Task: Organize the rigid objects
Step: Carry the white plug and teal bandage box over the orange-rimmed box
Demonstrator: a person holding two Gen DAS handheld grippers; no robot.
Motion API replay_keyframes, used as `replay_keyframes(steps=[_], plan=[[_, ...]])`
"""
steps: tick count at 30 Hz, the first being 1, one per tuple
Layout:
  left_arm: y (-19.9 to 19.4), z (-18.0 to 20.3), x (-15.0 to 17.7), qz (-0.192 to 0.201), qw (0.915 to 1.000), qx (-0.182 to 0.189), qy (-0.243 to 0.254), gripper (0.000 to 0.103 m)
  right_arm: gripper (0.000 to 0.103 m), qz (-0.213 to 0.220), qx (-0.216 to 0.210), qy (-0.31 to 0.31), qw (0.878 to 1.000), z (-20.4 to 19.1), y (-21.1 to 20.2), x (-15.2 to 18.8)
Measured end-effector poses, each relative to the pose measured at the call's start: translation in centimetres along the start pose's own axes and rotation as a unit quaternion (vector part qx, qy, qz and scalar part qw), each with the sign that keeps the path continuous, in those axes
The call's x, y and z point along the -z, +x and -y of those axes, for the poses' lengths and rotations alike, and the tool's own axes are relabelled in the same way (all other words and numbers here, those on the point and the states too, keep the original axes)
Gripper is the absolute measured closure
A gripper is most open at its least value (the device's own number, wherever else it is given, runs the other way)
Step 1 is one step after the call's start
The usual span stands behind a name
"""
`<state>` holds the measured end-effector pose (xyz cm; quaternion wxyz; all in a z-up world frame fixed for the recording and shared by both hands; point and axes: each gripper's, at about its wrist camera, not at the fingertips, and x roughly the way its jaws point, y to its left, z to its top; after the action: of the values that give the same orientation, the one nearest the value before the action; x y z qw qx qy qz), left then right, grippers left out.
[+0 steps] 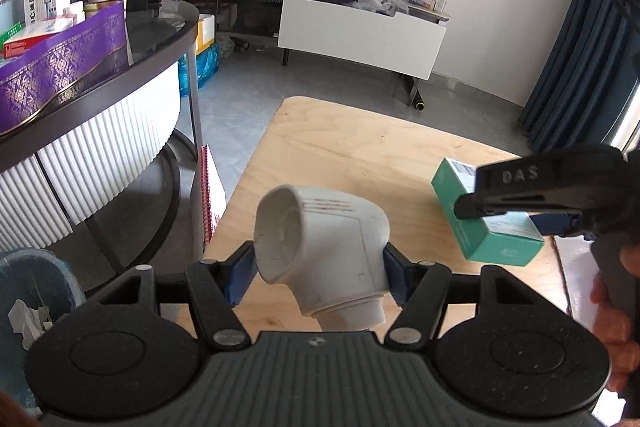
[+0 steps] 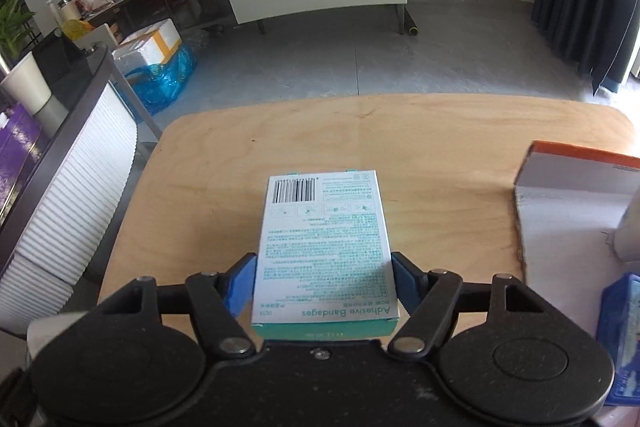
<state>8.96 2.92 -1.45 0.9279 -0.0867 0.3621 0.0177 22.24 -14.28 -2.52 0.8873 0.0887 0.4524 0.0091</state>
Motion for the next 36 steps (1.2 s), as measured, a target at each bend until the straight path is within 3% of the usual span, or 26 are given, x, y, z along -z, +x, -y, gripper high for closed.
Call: replay_keyframes(steps=[7,17,36], plan=[[-3.3,2.5,0.3,0.017,0.9994,0.025,0.013,0.037,0.019,0.066,-0.015,-0.018,0.998,2.9,-8.5,4.2],[-7.7,7.2,1.9,0.036,0.9963,0.06,0.05,0.037,0.019,0.121,0.02,-0.02,0.992,5.6,-16.5,8.7],[-10.4,10.8,4.5,0.036,0.9913,0.089,0.089,0.037,0.019,0.148,0.048,0.016,0.988,10.7,-22.1,13.7]])
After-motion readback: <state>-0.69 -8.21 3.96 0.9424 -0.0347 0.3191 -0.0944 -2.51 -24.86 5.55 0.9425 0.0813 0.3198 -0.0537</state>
